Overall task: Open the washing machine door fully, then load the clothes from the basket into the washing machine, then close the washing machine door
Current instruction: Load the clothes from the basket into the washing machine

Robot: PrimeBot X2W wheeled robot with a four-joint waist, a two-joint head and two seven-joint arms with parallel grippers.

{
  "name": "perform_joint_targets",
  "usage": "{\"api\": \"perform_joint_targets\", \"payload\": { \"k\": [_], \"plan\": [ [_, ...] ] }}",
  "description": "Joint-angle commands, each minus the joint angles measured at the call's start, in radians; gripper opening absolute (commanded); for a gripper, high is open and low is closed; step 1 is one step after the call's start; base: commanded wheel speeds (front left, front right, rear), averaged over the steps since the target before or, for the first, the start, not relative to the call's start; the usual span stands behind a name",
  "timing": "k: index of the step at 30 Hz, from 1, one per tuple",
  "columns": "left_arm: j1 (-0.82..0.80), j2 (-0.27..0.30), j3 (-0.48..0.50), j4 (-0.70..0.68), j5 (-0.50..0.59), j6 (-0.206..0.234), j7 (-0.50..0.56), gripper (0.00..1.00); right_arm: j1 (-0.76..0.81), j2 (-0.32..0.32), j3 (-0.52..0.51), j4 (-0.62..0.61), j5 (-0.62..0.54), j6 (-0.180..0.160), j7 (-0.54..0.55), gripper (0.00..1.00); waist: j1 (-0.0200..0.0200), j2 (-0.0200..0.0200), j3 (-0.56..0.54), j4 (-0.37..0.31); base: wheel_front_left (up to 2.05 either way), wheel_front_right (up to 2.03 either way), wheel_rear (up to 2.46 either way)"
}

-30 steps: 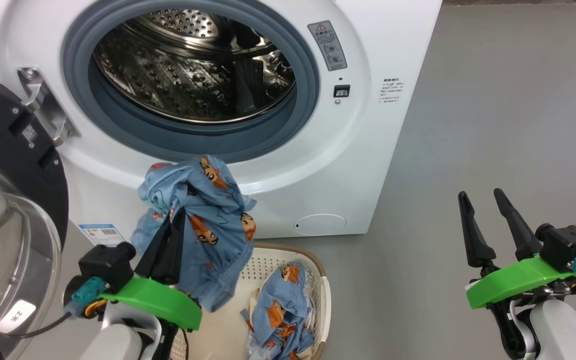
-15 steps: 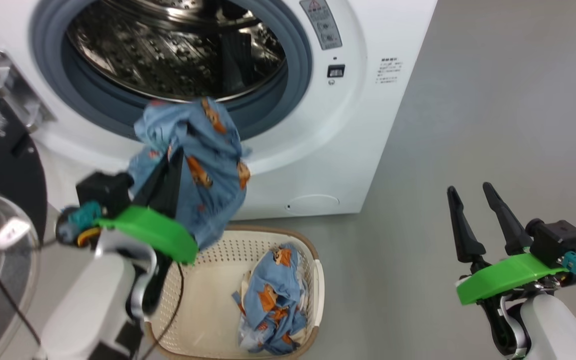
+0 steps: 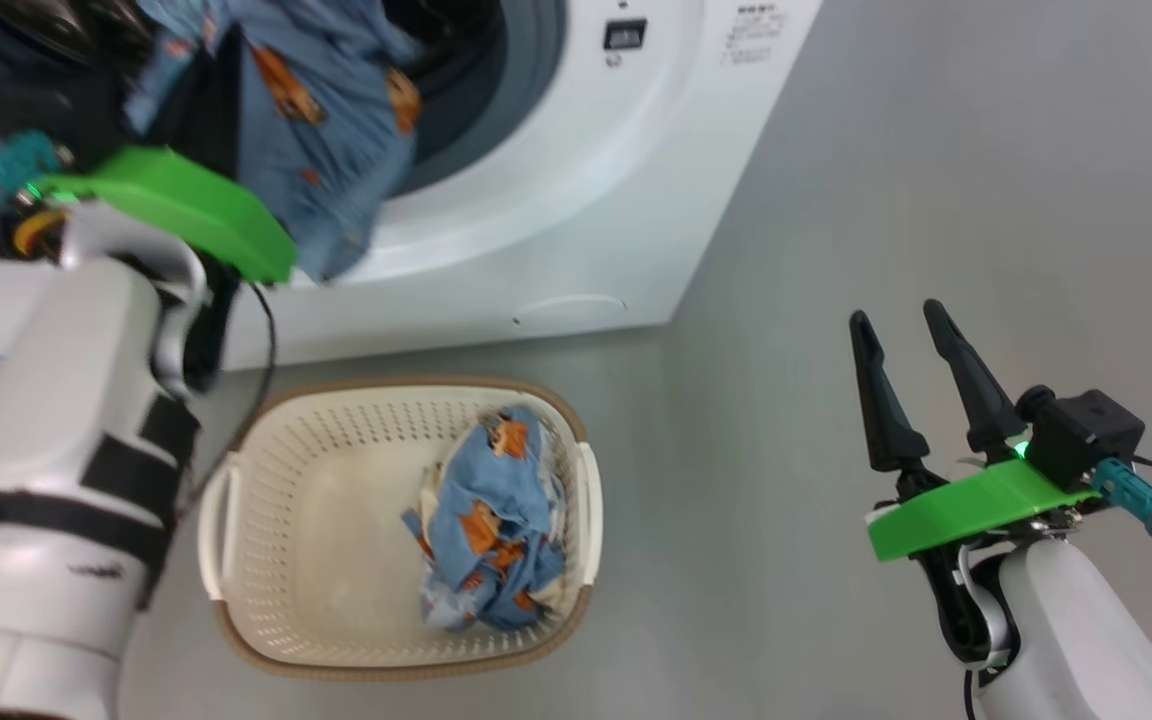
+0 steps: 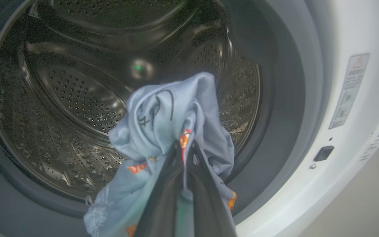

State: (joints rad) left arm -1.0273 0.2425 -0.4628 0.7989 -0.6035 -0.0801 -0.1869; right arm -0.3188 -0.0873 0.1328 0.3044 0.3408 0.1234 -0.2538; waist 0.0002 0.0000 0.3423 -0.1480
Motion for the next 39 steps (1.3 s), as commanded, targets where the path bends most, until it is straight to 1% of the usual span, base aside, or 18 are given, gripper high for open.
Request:
{"api": "perform_joint_targets", "payload": {
  "k": [1,7,12,18,21,23,25,28,31,33,34,35,36,39],
  "plan": [
    [-0.062,0.044,0.028,0.013,0.015,-0.007,-0.011,0.0,-0.02,0.006,0.026,-0.029,-0.015,0.007,-0.008,1.0,-0.0002,0.0,0.092,-0.067,0.0,0.0,0.0],
    [-0.192,0.065,0.015,0.163,0.029,-0.026,-0.015,0.0,-0.042,0.028,0.046,-0.048,-0.022,0.007,-0.008,1.0,-0.0002,0.0,0.172,-0.126,0.0,0.0,0.0],
    [-0.282,0.089,0.001,0.259,0.046,-0.032,-0.019,0.0,-0.049,0.035,0.058,-0.063,-0.015,0.007,-0.008,1.0,-0.0002,0.0,0.228,-0.167,0.0,0.0,0.0],
    [-0.37,0.119,-0.005,0.312,0.065,-0.032,-0.039,0.0,-0.048,0.037,0.088,-0.081,0.025,0.007,-0.008,1.0,-0.0002,0.0,0.281,-0.202,0.0,0.0,0.0],
    [-0.414,0.134,0.011,0.325,0.055,-0.034,-0.054,0.0,-0.047,0.037,0.102,-0.089,0.041,0.007,-0.008,1.0,-0.0002,0.0,0.304,-0.22,0.0,0.0,0.0],
    [-0.449,0.148,0.026,0.31,0.05,-0.035,-0.066,0.0,-0.047,0.037,0.107,-0.094,0.048,0.007,-0.008,1.0,-0.0002,0.0,0.315,-0.229,0.0,0.0,0.0],
    [-0.483,0.163,0.051,0.264,0.055,-0.028,-0.073,0.0,-0.047,0.037,0.109,-0.099,0.053,0.007,-0.008,1.0,-0.0002,0.0,0.323,-0.234,0.0,0.0,0.0],
    [-0.496,0.191,0.126,0.095,0.092,0.005,-0.074,0.0,-0.051,0.037,0.11,-0.106,0.061,0.007,-0.008,1.0,-0.0002,0.0,0.338,-0.239,0.0,0.0,0.0],
    [-0.448,0.19,0.193,-0.012,0.128,0.013,-0.075,0.0,-0.055,0.037,0.117,-0.106,0.072,0.007,-0.008,1.0,-0.0002,0.0,0.338,-0.239,0.0,0.0,0.0],
    [-0.418,0.175,0.208,0.011,0.138,0.013,-0.075,0.0,-0.056,0.037,0.121,-0.1,0.075,0.007,-0.008,1.0,-0.0002,0.0,0.332,-0.235,0.0,0.0,0.0],
    [-0.412,0.169,0.208,0.025,0.144,0.01,-0.075,0.2,-0.056,0.037,0.124,-0.098,0.076,0.007,-0.008,1.0,-0.0002,0.0,0.33,-0.234,0.0,0.0,0.0],
    [-0.404,0.162,0.204,0.052,0.148,0.008,-0.075,0.9,-0.057,0.037,0.126,-0.095,0.077,0.007,-0.008,1.0,-0.0002,0.0,0.327,-0.232,0.0,0.0,0.0],
    [-0.399,0.153,0.196,0.088,0.149,0.004,-0.075,1.0,-0.057,0.037,0.127,-0.092,0.078,0.007,-0.008,1.0,-0.0002,0.0,0.324,-0.23,0.0,0.0,0.0],
    [-0.41,0.135,0.161,0.187,0.163,-0.006,-0.029,1.0,-0.061,0.037,0.129,-0.087,0.079,0.007,-0.008,1.0,-0.0002,0.0,0.32,-0.226,0.0,0.0,0.0]
  ]
}}
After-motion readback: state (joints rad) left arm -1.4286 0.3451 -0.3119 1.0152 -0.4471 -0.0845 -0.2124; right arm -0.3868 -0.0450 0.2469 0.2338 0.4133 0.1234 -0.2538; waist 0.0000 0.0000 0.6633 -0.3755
